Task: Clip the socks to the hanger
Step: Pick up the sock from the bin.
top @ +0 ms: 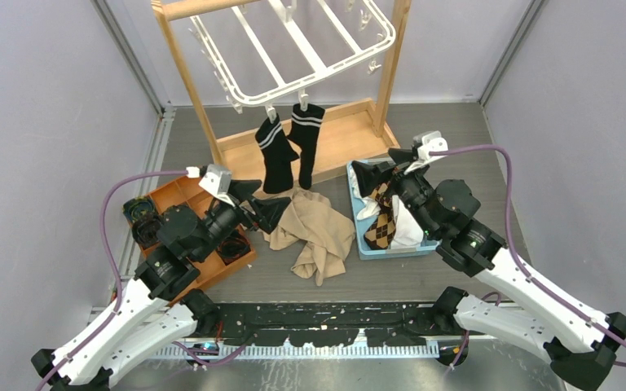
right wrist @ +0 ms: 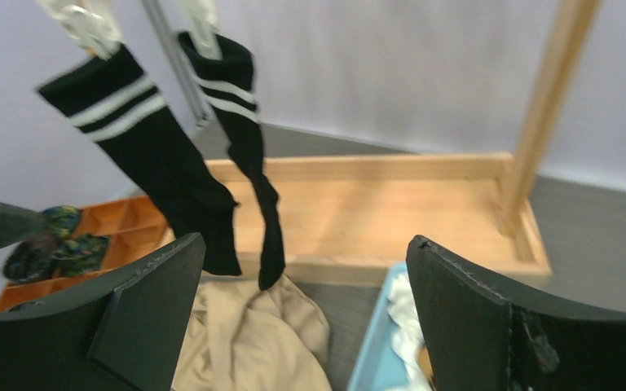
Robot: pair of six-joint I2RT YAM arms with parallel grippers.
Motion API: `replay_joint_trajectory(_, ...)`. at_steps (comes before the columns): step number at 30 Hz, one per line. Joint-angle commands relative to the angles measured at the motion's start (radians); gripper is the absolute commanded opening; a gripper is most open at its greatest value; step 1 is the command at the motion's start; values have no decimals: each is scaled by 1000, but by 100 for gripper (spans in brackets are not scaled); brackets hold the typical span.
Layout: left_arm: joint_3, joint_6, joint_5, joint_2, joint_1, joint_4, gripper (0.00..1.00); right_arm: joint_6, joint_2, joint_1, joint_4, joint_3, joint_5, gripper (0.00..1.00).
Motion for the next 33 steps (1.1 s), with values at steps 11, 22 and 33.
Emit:
replay_joint_trajectory(11, -70, -266, -95, -81, -5, -26, 100, 305, -62, -382, -235, -136, -82, 100)
replay_joint_trajectory(22, 38, -262, -134, -3, -5, -155, 100, 381, 129, -525, -273, -89, -299, 100)
replay_joint_trajectory(33, 134, -126, -186, 25, -4, -408, 100, 286, 383, -525, -384, 9, -380, 100)
